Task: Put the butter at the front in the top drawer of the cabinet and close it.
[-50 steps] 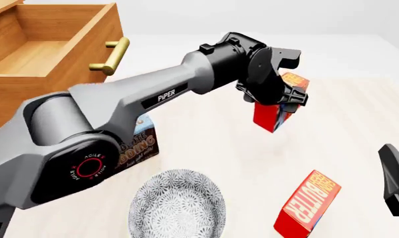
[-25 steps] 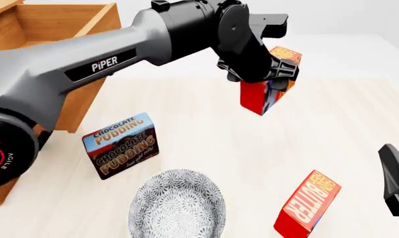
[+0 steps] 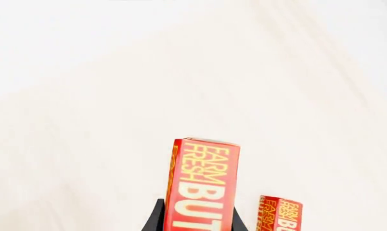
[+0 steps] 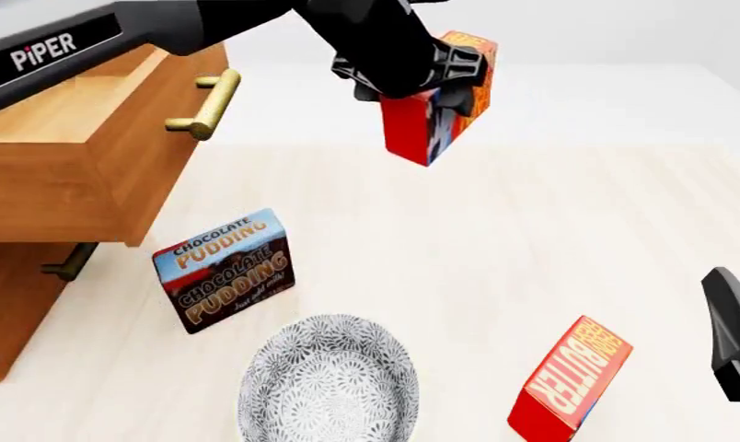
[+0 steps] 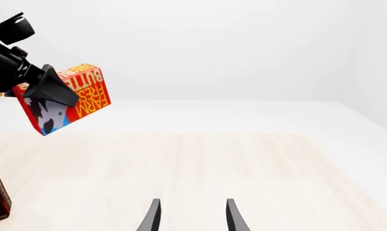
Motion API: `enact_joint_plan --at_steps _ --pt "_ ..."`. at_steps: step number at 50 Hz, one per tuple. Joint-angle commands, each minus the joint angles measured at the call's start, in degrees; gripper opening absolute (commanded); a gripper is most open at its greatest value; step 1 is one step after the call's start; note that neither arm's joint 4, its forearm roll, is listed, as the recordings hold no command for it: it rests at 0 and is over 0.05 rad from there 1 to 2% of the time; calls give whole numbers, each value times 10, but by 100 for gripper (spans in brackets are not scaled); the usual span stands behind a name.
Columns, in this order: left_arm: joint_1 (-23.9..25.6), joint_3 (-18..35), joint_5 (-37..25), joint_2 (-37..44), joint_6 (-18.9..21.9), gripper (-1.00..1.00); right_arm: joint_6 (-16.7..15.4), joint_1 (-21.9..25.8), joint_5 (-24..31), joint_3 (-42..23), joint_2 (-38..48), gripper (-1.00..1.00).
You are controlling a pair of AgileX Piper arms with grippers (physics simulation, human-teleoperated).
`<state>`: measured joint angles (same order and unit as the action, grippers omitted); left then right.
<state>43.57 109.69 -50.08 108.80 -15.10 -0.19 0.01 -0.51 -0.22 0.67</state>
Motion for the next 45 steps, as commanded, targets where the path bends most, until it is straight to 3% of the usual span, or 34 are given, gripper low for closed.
enact_joint_plan --at_steps 1,7,23,45 --pt "-28 8 -24 -33 20 -100 0 0 1 0 -1 100" --pt "-67 40 -69 -44 34 -100 0 0 1 0 -1 100" --pt "-141 59 -126 -83 55 -100 0 0 1 0 -1 100" --pt "-200 130 -197 -94 73 -100 0 0 1 0 -1 100"
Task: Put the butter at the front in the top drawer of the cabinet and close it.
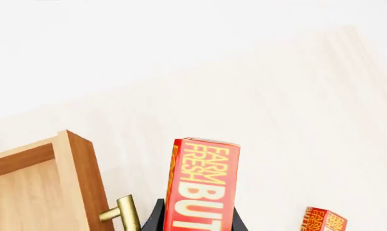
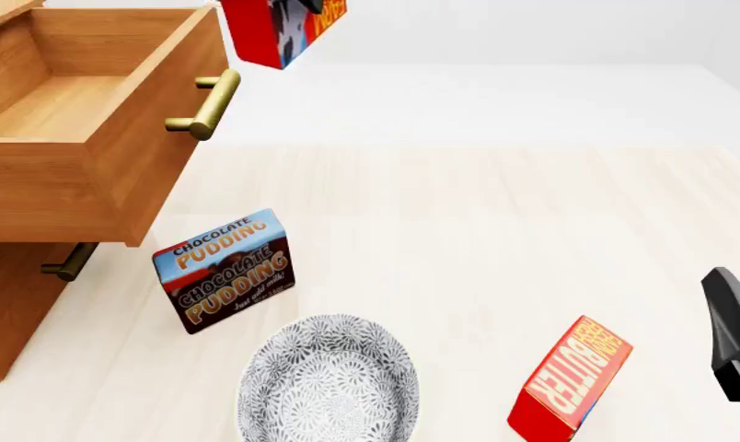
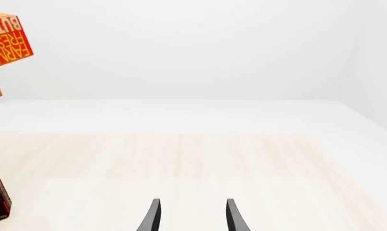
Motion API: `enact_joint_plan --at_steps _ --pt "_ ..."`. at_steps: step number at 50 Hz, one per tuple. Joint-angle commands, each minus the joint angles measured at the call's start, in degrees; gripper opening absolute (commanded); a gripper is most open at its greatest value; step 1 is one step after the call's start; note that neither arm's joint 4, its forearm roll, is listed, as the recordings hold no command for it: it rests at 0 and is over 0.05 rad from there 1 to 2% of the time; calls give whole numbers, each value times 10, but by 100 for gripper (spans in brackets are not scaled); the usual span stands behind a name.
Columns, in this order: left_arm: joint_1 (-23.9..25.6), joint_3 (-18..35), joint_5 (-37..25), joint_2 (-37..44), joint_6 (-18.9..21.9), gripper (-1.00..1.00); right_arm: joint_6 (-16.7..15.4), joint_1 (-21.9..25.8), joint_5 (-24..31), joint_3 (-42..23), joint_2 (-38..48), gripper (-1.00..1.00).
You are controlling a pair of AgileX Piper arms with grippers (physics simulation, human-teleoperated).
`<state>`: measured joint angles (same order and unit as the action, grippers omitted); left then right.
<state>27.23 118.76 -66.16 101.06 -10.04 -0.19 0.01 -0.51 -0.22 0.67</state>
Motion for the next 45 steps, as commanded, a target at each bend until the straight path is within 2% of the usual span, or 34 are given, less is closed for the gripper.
enact_joint_plan --at_steps 1,5,14,31,45 --pt "-42 38 -37 -20 23 -100 0 0 1 0 -1 100" --pt "-46 26 -37 -39 9 -100 0 0 1 0 -1 100" --pt "-89 -9 -37 -80 25 -100 0 0 1 0 -1 100" --pt "-131 -53 -37 -131 28 -100 0 0 1 0 -1 100" --pt "-194 -103 -37 -184 35 -100 0 0 1 0 -1 100"
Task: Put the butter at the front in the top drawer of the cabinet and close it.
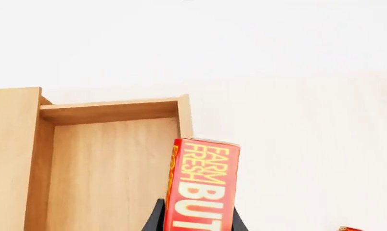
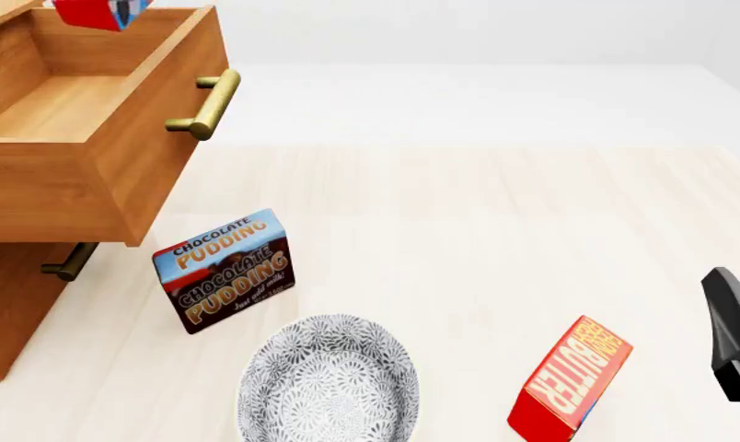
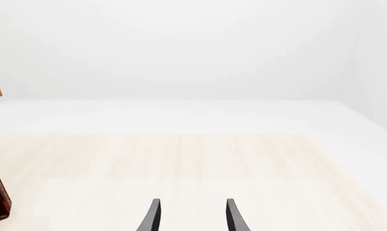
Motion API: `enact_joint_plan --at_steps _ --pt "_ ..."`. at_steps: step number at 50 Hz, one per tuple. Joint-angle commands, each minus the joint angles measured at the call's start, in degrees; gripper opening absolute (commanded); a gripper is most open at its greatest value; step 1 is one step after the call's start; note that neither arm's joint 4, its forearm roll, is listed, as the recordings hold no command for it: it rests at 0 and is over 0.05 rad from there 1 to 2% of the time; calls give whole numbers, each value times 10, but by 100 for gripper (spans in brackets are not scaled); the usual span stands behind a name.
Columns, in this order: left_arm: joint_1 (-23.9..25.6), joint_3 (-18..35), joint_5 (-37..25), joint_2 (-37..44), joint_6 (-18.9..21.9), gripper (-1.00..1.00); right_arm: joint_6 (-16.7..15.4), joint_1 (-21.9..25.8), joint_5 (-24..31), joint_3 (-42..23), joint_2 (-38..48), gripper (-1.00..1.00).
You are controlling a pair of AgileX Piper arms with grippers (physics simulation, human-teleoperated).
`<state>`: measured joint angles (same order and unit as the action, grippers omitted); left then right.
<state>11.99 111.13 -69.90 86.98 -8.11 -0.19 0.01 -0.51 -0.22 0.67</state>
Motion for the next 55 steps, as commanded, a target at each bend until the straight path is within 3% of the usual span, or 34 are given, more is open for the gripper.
enact_joint_plan --at_steps 1,9,10,20,21,27,39,55 --pt "-43 -28 1 -44 14 -100 0 0 1 0 -1 100" --pt "-66 -45 0 -54 1 -100 0 0 1 0 -1 100" --pt "-89 -60 2 -62 4 -100 0 0 1 0 -1 100" --pt "-99 -106 16 -68 -19 -100 0 0 1 0 -1 100" --pt "-118 -117 21 -71 -13 -100 0 0 1 0 -1 100" --pt "-112 -157 45 -76 -42 -100 0 0 1 0 -1 100" --pt "-119 -191 71 -76 -61 -100 0 0 1 0 -1 100" --pt "-136 -216 101 -67 -62 -100 0 0 1 0 -1 100"
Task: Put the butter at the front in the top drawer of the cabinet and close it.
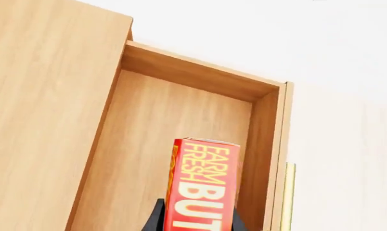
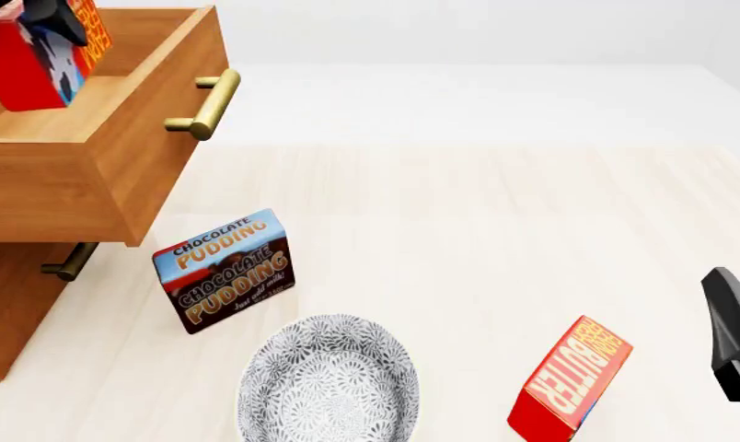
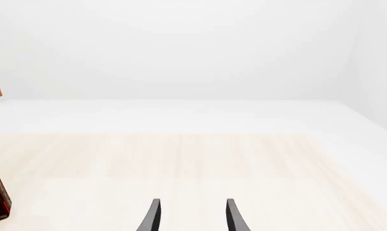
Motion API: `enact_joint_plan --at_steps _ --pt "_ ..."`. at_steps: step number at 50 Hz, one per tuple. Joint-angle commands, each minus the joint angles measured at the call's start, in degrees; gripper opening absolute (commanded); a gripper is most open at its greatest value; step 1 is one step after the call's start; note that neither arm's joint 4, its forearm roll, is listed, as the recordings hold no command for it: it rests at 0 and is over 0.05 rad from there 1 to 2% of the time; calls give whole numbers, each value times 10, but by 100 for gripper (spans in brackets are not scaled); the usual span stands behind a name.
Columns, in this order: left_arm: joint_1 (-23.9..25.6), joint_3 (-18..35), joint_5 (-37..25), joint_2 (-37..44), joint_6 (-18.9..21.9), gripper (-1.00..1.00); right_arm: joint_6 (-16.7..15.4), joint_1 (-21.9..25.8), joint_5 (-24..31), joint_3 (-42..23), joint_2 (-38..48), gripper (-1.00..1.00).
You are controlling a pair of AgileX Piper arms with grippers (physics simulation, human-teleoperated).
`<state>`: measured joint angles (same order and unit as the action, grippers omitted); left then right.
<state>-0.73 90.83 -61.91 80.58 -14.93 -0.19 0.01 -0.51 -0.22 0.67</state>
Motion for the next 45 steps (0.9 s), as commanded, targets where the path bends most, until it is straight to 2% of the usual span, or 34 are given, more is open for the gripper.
enact_joint_plan --at_steps 1,14,16,17,18,19,21,23,24,28,34,44,45 --pt "-12 -17 29 0 6 -100 0 0 1 0 -1 100" --pt "-13 -17 46 11 19 -100 0 0 1 0 -1 100" --pt "-43 -11 43 12 49 -100 0 0 1 0 -1 100" --pt "-43 -11 43 12 49 -100 0 0 1 0 -1 100" --pt "-22 -15 48 12 32 -100 0 0 1 0 -1 100" --pt "-39 -15 46 14 52 -100 0 0 1 0 -1 100" --pt "-30 -18 51 14 43 -100 0 0 1 0 -1 100" --pt "-30 -18 51 14 43 -100 0 0 1 0 -1 100" --pt "-43 -18 51 14 55 -100 0 0 1 0 -1 100" --pt "-31 -25 59 14 44 -100 0 0 1 0 -1 100" --pt "-40 -26 66 14 53 -100 1 0 1 0 -1 100" --pt "-31 -41 80 18 43 -100 0 0 1 0 -1 100" --pt "-45 -39 81 16 54 -100 0 0 1 0 -1 100"
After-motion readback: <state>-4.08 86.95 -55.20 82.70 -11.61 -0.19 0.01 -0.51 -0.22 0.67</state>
